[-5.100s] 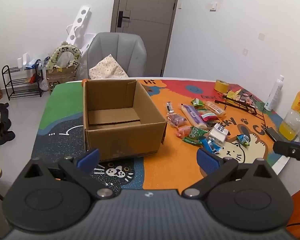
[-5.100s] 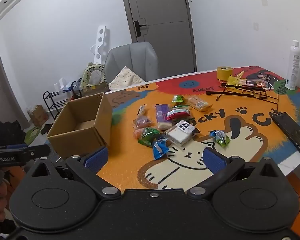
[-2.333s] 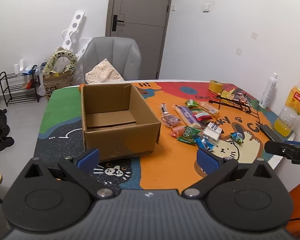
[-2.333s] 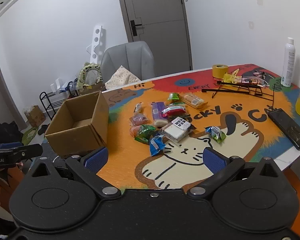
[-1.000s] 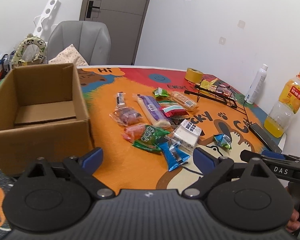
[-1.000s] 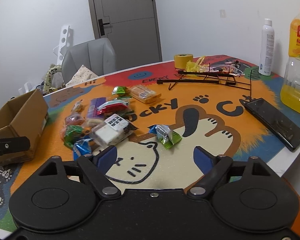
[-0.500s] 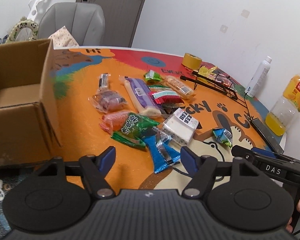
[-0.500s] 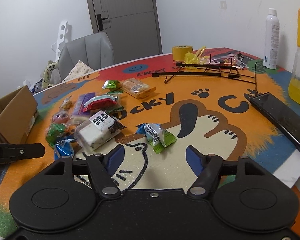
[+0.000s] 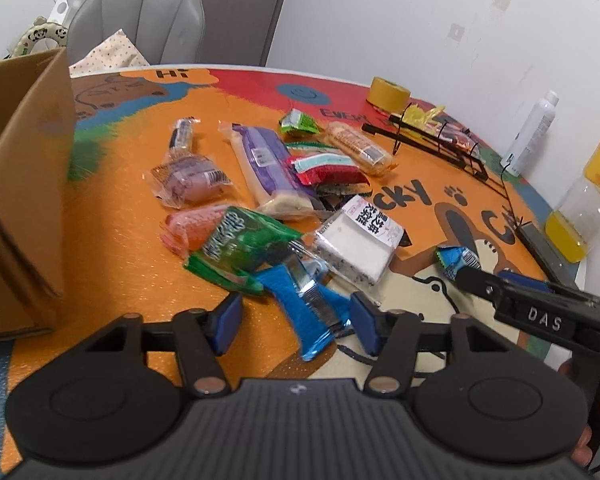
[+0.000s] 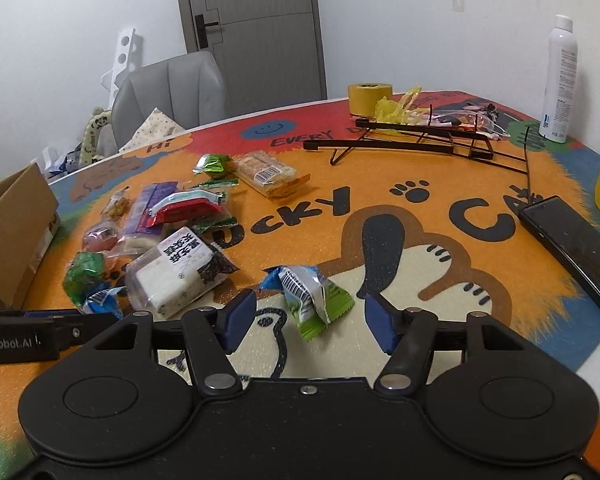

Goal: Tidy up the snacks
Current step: 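Reach both grippers to the blue candy packets and close on them, then carry the blue candies over the cardboard box and open both grippers, then withdraw both grippers from the box back toward the snacks, then grasp the green packet with the left gripper while the right grasps the white bread packet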

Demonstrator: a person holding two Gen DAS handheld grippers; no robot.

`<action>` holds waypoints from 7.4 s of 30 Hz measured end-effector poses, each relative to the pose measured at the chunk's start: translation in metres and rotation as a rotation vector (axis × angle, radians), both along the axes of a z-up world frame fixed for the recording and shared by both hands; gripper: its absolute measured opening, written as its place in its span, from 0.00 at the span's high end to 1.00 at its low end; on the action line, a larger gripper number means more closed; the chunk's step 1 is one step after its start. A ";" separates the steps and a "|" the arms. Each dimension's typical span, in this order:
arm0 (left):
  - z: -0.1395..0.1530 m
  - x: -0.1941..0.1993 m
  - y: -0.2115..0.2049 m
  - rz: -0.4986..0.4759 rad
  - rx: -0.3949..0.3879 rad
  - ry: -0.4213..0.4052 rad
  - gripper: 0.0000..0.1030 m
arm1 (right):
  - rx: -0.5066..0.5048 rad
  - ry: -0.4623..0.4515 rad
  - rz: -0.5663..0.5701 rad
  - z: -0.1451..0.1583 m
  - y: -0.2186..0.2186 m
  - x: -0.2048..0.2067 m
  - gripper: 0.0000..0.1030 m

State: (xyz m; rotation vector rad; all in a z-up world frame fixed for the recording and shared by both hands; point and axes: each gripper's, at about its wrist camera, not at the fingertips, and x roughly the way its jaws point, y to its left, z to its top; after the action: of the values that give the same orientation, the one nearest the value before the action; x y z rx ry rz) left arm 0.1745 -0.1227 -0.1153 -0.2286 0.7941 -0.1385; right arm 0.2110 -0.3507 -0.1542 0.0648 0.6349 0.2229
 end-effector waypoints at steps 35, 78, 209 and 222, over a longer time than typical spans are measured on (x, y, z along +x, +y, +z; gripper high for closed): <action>0.045 -0.037 0.020 -0.001 0.000 -0.139 0.79 | 0.073 -0.046 0.137 0.042 0.040 -0.022 0.83; 0.101 -0.033 0.181 0.234 0.037 -0.179 0.79 | 0.083 -0.141 0.400 0.112 0.203 -0.001 0.83; 0.005 0.037 0.029 0.038 0.069 0.020 0.59 | 0.174 0.169 0.100 0.004 0.059 0.056 0.16; 0.003 0.032 0.027 0.024 0.076 0.010 0.66 | 0.081 0.148 0.093 0.005 0.068 0.051 0.19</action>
State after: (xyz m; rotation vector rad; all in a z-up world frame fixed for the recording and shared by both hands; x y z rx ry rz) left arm 0.2064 -0.0956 -0.1125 -0.1668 0.8047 -0.0845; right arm 0.2619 -0.2828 -0.1494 0.1305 0.7766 0.3360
